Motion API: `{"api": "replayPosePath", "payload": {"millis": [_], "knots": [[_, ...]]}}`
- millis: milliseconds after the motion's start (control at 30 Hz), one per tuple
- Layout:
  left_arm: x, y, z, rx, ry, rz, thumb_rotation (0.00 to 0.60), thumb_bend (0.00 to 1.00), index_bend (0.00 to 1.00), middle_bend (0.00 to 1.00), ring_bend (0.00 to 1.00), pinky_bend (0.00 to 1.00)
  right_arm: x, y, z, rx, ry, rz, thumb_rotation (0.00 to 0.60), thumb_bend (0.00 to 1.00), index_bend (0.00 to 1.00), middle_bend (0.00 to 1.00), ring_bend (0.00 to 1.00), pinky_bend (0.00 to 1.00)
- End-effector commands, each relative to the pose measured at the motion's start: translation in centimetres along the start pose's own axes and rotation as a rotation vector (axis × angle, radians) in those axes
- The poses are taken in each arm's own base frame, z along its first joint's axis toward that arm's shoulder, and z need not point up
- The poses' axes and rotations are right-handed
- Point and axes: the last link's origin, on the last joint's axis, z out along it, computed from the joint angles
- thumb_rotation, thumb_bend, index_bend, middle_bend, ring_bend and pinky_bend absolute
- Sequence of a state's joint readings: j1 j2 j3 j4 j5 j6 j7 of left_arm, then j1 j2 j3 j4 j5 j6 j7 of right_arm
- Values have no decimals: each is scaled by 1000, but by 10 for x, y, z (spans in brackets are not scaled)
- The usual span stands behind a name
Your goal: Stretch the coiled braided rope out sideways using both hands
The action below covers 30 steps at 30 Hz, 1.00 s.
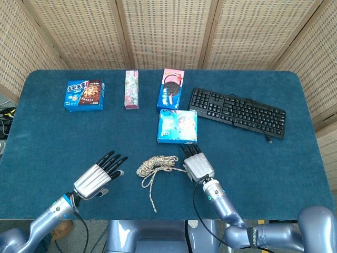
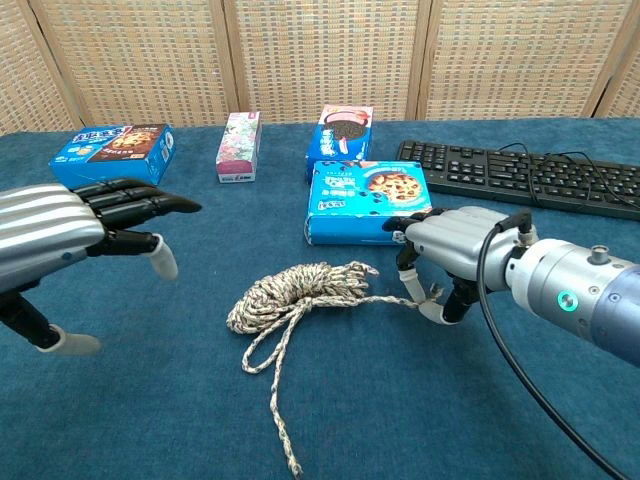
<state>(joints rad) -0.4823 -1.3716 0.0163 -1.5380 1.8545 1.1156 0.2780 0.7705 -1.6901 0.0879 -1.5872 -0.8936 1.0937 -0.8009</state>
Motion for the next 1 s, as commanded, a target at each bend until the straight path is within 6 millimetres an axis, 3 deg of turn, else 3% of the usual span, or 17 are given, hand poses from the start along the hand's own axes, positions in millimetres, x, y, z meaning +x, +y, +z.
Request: {"api": "replayPosePath", "payload": {"millis": [33,567,1000], "knots": [[-5,11,17,-64,1,8,600,150,374,0,0,0,0,1,0,-6,-3,-4,600,464,645,0,0,0],[-20,56,76,-248,-41,43,600,287,444,0,0,0,1,-3,4,-12,-16,-8,600,465,652,0,0,0],[-27,73,90,-299,-69,87,600,314,459,0,0,0,1,-1,5,-5,-15,-10,600,465,652,3,0,0]]}}
